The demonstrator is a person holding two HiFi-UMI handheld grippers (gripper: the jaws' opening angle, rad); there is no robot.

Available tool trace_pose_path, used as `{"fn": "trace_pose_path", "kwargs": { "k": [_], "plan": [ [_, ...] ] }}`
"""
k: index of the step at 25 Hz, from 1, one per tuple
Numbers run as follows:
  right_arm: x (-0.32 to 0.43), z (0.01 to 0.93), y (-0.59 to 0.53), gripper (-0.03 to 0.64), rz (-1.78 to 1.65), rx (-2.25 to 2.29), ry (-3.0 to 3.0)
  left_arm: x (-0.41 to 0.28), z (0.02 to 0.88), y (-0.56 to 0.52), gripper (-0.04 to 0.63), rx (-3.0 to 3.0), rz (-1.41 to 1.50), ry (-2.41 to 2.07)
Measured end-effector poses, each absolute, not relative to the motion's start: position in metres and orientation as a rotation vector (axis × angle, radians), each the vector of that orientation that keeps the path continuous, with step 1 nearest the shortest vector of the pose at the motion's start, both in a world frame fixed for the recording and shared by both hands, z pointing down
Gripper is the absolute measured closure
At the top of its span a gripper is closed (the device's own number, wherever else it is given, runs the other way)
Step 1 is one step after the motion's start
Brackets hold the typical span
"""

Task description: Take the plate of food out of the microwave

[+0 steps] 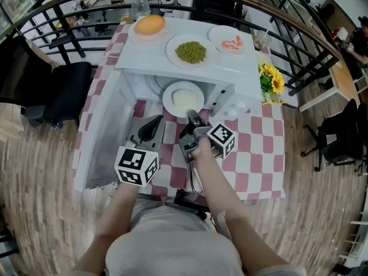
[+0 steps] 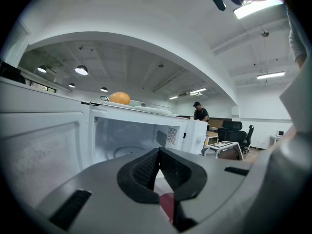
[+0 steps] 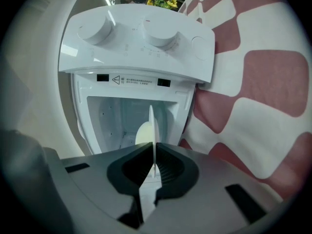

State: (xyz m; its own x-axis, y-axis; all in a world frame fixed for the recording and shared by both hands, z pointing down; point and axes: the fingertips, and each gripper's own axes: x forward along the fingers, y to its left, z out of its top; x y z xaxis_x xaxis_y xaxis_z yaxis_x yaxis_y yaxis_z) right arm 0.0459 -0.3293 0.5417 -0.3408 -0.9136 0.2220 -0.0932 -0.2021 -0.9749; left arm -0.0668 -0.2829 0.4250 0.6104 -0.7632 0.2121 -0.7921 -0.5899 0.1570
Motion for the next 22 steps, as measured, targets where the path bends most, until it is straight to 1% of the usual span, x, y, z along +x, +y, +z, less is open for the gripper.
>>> {"fn": "trace_pose_path", "kwargs": {
  "k": [22],
  "plan": [
    [0.063, 0.486, -0.263, 0.581, -1.583, -1.135, 1.376, -0.046, 0.415, -0.264, 0.594, 2.598, 0.146, -1.336]
  ]
}}
